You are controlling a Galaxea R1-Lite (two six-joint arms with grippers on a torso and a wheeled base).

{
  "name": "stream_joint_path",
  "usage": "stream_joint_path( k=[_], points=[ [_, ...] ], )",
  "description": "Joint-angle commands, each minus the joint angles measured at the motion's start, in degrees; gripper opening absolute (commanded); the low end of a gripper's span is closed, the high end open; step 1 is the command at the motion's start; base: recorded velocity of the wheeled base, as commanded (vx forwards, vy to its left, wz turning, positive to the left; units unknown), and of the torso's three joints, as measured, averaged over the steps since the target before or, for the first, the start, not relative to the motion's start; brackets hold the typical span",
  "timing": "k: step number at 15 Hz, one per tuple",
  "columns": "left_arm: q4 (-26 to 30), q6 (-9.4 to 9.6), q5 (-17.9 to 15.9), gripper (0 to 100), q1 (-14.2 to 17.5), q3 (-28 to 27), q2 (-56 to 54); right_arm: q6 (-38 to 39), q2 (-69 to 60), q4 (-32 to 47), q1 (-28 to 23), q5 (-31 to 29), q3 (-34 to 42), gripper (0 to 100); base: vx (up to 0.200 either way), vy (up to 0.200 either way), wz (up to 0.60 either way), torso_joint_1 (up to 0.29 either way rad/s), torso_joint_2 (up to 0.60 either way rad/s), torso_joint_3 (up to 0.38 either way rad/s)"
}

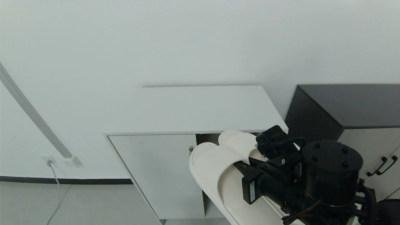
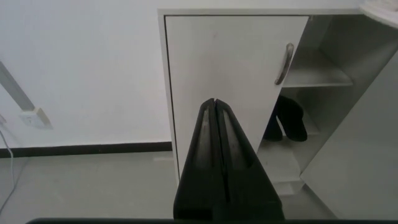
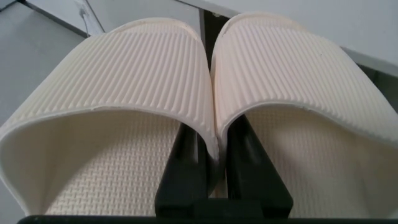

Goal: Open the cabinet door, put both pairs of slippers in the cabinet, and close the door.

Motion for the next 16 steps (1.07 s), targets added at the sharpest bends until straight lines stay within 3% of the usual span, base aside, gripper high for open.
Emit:
stream_joint_path(
  k=[1,16],
  points=[
    [0.0,-0.04,0.0,0,0.0,0.0,0.1,-0.6,0.2,-0.2,0.2,0.0,0.2,0,0.000,0.000,0.00,-0.242,0.56,0.325],
    [0.0,-0.04,0.0,0,0.0,0.0,0.1,-1.3,0.5,-1.2,0.4,0.0,0.5,0,0.000,0.000,0.00,-0.194,0.52,0.320]
  ],
)
